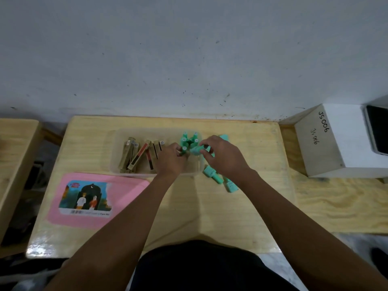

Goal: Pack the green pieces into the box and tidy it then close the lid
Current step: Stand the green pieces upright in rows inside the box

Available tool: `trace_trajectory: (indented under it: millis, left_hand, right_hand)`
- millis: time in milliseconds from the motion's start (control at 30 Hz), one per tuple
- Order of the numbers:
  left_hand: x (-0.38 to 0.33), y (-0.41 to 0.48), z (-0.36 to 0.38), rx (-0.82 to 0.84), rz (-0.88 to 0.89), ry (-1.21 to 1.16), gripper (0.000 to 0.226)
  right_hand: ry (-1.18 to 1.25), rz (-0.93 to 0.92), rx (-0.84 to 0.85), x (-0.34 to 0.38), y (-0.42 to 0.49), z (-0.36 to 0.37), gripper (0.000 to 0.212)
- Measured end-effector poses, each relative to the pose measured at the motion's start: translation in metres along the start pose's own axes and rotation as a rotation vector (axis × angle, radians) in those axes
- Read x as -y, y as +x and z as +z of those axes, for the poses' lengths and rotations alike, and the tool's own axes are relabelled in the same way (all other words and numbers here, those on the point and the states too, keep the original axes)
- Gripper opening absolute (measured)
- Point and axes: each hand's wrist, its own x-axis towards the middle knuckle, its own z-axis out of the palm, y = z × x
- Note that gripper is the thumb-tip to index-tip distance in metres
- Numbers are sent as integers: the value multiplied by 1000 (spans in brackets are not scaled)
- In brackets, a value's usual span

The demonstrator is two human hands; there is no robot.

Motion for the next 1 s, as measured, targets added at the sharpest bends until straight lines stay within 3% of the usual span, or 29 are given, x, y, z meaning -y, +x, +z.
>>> trace_trajectory:
  millis: [133, 567, 1000]
  left_hand:
    - [2, 7, 1, 46, -7, -23, 11]
    - [7, 15, 0, 121, 68, 16, 21]
    - [5, 15, 1, 78, 89, 23, 17]
  right_hand:
    - [-116, -2, 0, 9, 3, 2, 26]
    - [-473, -35, 115, 19, 24, 25, 20]
    - [-364, -19, 30, 6, 32, 29, 26]
